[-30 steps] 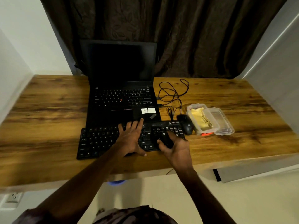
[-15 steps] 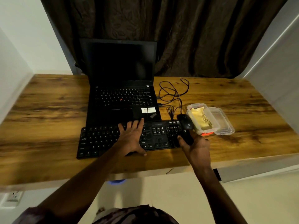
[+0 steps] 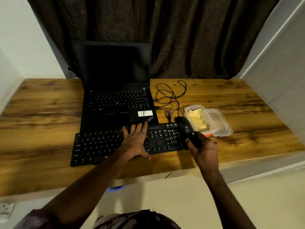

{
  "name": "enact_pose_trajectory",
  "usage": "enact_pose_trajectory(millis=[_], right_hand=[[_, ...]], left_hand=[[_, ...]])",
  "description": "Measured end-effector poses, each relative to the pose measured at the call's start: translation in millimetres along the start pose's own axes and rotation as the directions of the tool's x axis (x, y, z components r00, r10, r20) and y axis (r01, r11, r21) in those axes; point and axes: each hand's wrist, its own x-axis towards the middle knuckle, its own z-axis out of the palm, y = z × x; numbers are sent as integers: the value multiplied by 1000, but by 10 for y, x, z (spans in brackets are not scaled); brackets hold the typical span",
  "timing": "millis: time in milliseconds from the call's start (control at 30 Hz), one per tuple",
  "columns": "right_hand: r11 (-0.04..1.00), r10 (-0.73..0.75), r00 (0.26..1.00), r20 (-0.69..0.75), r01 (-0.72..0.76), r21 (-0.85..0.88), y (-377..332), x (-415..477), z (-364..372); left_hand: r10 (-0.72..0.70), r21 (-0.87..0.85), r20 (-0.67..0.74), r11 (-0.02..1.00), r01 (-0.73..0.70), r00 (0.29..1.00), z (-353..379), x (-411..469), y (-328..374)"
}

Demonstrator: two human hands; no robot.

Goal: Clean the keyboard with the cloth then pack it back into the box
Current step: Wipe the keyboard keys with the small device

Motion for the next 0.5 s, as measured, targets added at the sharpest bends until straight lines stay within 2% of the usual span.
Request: enact_pose_trajectory(millis=[100,267,400,500], right_hand=[[997,-66,997,31,67,-33,-146,-72,99],[993,-61,992,112,48,111,-353,-152,240],[989,-27,998,51,20,147,-184,-30,95],[996,-8,1000,-1,8,94,-49,48,8]], left_hand=[[-7,10,-1,1000,7,1000,6,12,26],[-20,25,4,999,19,1000,-4,20,45],[-22,19,10,1000,22,1000,-18,15,51],[-28,9,10,1000,28,1000,-19,12,51]])
